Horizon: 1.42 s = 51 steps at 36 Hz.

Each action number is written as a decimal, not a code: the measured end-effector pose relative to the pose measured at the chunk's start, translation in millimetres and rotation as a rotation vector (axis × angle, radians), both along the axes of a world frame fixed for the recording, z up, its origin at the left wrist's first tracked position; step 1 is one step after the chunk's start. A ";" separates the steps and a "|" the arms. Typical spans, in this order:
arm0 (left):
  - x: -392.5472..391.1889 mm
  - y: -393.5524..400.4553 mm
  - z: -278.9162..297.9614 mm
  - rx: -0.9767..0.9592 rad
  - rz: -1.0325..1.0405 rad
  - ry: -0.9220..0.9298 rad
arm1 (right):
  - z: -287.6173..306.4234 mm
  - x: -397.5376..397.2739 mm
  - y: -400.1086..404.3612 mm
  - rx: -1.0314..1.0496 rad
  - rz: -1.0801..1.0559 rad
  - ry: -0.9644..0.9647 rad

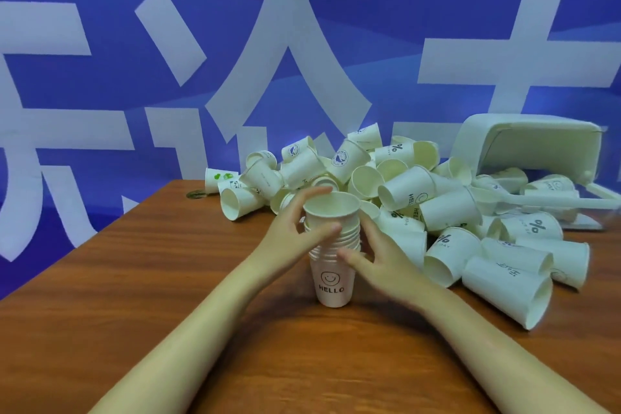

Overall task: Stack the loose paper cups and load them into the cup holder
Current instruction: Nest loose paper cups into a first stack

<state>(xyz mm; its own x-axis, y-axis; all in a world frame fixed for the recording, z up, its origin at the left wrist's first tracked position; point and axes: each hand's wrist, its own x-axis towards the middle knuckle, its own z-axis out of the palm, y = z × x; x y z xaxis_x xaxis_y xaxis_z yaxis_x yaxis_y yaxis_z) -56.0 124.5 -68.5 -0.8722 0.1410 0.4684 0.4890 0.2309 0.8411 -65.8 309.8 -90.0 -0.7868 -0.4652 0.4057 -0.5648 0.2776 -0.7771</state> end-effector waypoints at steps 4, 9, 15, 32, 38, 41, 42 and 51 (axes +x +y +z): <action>1.6 -3.0 -4.3 0.034 -0.010 -0.023 | 22.9 -9.6 35.5 0.192 -0.148 0.140; 2.2 -1.9 -8.5 -0.022 -0.036 -0.038 | 36.6 -29.3 69.7 0.524 -0.388 0.267; 4.5 2.1 -15.2 -0.108 -0.059 -0.025 | 35.2 -38.1 81.8 1.064 -0.334 0.260; -8.1 -10.4 -20.2 0.071 -0.018 -0.044 | 55.6 -31.7 68.7 -0.041 -0.371 -0.018; -7.8 -5.3 -22.1 0.113 -0.045 -0.048 | 81.4 -23.3 56.0 -0.154 -0.236 -0.049; -8.6 -4.6 -23.3 0.111 -0.065 -0.057 | 95.2 -18.3 43.2 -0.056 -0.192 -0.054; -8.1 -4.0 -23.2 0.108 -0.071 -0.059 | 98.7 -16.9 39.0 -0.040 -0.186 -0.045; -4.1 -1.0 -21.9 0.110 -0.072 -0.077 | 102.2 -15.2 22.9 -0.024 -0.133 -0.017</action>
